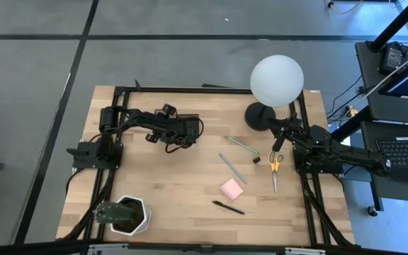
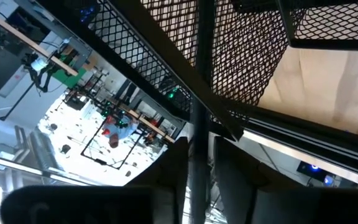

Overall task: Pick and place office supplies into organizer
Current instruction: Put the left black pen into the desk organizer

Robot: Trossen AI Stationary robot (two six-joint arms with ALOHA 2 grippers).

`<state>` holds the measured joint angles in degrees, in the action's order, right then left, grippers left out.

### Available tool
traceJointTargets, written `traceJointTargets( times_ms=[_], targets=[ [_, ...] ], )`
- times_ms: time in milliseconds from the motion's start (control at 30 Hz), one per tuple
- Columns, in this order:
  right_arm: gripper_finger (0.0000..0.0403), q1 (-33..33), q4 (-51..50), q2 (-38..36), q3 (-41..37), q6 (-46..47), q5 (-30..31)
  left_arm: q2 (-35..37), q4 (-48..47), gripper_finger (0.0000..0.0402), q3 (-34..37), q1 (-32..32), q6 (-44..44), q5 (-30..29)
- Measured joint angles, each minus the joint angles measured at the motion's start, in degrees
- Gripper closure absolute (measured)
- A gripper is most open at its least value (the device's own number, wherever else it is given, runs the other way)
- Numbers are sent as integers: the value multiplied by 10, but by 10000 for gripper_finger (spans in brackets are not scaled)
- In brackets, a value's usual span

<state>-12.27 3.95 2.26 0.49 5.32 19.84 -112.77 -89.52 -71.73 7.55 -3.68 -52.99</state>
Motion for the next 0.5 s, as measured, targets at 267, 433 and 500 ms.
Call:
traceJointTargets(
  times_ms=[267,433,500],
  targets=[
    [322,0,0,0,0,0,0,0,-2,301,0,0,0,-1],
    [322,0,0,0,0,1,0,11,-4,298,-22,-7,7,7],
    [322,0,0,0,0,2,0,21,-5,300,-40,-16,11,7]
  ],
)
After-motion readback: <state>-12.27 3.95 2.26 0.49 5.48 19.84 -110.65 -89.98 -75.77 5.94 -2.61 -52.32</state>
